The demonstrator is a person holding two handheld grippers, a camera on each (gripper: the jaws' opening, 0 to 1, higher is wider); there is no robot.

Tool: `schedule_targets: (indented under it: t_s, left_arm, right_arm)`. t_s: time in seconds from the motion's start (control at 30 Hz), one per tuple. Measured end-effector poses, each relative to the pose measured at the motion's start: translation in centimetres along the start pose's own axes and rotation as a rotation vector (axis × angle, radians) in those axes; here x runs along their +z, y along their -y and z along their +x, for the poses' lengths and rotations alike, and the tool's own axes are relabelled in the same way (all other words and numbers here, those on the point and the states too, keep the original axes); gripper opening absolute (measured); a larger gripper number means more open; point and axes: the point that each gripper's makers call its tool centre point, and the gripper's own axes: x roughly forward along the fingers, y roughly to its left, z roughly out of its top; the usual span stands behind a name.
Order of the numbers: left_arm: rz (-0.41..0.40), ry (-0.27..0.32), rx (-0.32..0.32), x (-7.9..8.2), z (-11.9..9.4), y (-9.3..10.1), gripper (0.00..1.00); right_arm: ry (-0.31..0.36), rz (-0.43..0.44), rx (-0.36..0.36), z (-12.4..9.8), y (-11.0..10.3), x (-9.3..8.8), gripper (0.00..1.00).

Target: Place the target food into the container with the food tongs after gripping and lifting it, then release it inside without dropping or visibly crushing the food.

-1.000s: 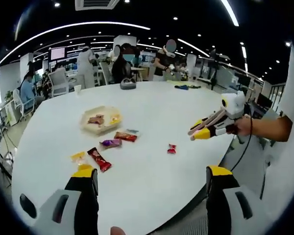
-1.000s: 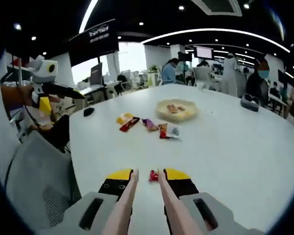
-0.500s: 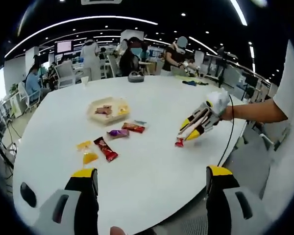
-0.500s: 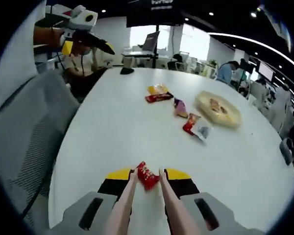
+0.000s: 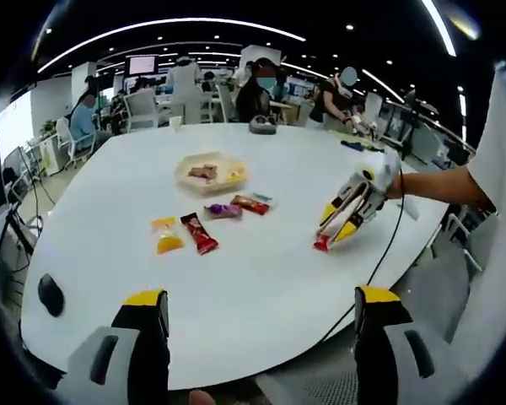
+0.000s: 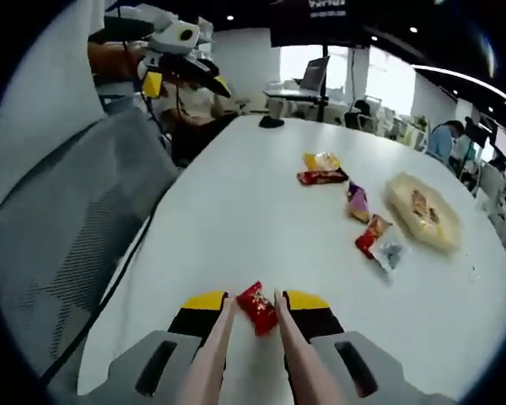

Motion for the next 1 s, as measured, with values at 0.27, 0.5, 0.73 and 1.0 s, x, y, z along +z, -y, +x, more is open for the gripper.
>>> schedule_targets:
  t_s: [0.27,0.5,0.73,1.0]
  left_arm:
    - [0.001,0.0,0.033,0.0,-0.9,-0.2,0.91]
    - [-0.008,0.0,0.042,-0.3,-0.9,-0.1,0.91]
    - [0.009,-0.002,0.025,0.0,-0.5,0.5,0.91]
    - [0.029,0.04,0.009,1.4,-0.7,0.2,0.91]
  right_arm:
    - [-0.052,-0.078,0.07,1.1,0.6,-0.6,0.24]
    - [-0.08,0.214,0.006,0.8,0.3,-0.8,0.17]
    - [-0.043,0.29,-0.076,0.8,1.0,-1.1,0.17]
    - [0.168,0.472,-0.228,-2.8,2.2,2.9,0.18]
